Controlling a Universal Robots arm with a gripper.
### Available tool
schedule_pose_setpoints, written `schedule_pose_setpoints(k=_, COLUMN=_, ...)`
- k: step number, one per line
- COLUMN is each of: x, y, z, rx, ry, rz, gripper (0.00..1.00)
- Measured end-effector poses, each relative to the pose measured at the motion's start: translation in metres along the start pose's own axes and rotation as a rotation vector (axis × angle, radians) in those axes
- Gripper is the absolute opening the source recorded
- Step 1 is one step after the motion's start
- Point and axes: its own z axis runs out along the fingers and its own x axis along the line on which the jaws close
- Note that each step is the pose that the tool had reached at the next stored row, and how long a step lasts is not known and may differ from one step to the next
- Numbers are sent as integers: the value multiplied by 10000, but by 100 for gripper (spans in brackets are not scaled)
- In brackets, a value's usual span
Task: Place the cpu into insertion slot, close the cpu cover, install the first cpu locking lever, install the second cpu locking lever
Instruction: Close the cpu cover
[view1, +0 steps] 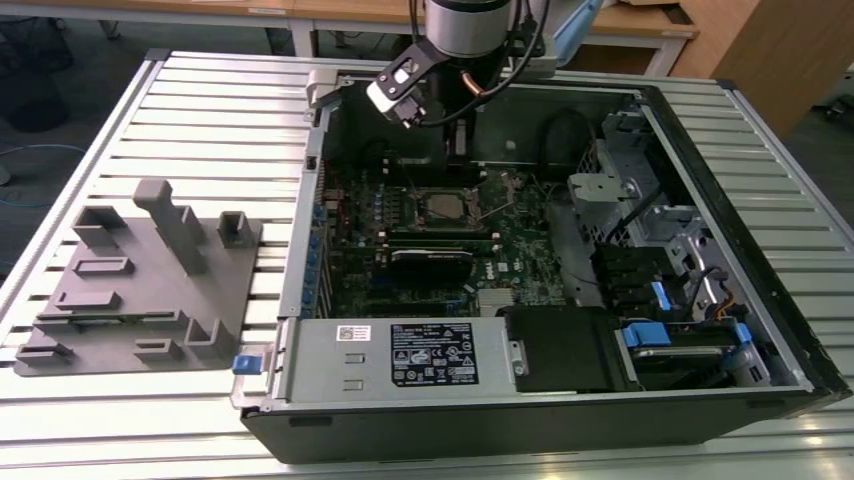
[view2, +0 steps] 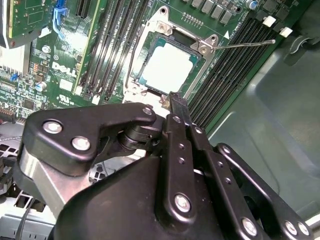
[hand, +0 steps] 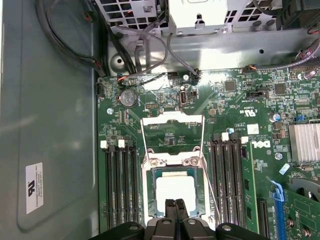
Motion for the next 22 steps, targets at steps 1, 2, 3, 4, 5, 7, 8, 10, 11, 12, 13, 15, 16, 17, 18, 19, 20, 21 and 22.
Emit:
schedule_pose_setpoints(k=1, x=0, y=1, z=0, rx=0, ry=0, rz=0, gripper=11)
schedule_pose_setpoints(k=2, x=1, y=15, z=1, rx=0, ry=0, rz=1, gripper=11)
schedule_pose_setpoints(k=3, x=2, y=32, z=3, rx=0, ry=0, rz=0, gripper=11)
schedule_pose_setpoints(k=4, x=2, y=33, z=3, rx=0, ry=0, rz=0, gripper=11)
schedule_pose_setpoints(k=5, x=2, y=34, z=3, rx=0, ry=0, rz=0, gripper=11)
schedule_pose_setpoints(k=7, x=3, y=38, z=4, rx=-1, ry=0, rz=-1, gripper=11)
schedule_pose_setpoints(k=8, x=3, y=41, z=4, rx=0, ry=-1, rz=0, gripper=11)
schedule_pose_setpoints(k=10, x=4, y=50, z=5, rx=0, ry=1, rz=0, gripper=11)
schedule_pose_setpoints(k=11, x=4, y=55, z=6, rx=0, ry=0, rz=0, gripper=11)
schedule_pose_setpoints(k=12, x=4, y=62, z=7, rx=0, ry=0, rz=0, gripper=11)
schedule_pose_setpoints(k=13, x=5, y=69, z=8, rx=0, ry=0, rz=1, gripper=11)
schedule_pose_setpoints(k=15, x=6, y=89, z=11, rx=0, ry=0, rz=1, gripper=11)
schedule_pose_setpoints(k=16, x=7, y=101, z=12, rx=0, ry=0, rz=0, gripper=11)
schedule_pose_setpoints(k=17, x=8, y=112, z=13, rx=0, ry=-1, rz=0, gripper=11)
schedule_pose_setpoints(k=18, x=8, y=120, z=14, rx=0, ry=0, rz=0, gripper=11)
schedule_pose_setpoints(k=19, x=8, y=122, z=14, rx=0, ry=0, rz=0, gripper=11)
schedule_pose_setpoints(k=20, x=8, y=122, z=14, rx=0, ry=0, rz=1, gripper=11)
schedule_pose_setpoints(k=21, x=8, y=122, z=14, rx=0, ry=0, rz=2, gripper=11)
schedule_pose_setpoints(k=22, x=9, y=127, z=15, rx=0, ry=0, rz=1, gripper=11)
